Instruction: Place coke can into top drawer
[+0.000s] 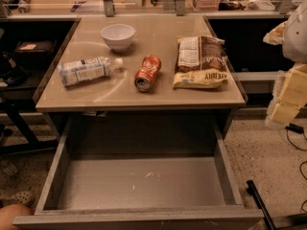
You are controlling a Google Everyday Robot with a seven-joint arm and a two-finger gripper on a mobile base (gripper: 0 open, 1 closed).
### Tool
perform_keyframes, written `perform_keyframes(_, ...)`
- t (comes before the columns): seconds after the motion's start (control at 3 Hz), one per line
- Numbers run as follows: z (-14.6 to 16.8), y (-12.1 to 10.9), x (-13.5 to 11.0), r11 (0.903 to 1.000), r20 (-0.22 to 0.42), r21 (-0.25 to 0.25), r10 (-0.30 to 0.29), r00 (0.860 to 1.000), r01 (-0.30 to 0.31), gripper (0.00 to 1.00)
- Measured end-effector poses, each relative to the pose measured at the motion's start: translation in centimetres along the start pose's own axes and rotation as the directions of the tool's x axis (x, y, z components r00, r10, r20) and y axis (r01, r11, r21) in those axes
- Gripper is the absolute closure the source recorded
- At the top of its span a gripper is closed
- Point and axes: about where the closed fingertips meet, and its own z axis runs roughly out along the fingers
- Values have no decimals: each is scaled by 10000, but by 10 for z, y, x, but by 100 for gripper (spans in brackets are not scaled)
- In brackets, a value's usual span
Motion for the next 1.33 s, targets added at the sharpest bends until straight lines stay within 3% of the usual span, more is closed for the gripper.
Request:
perform_keyframes(0.33,-2,-3,-4,9999,34,118,-32,10000,32,0)
perform_keyframes(0.67,6,-26,-32,9998,-50,188,-28,10000,29,0)
perform_keyframes(1.33,50,-102,-117,9997,-823,-173,168,9965,-183,0)
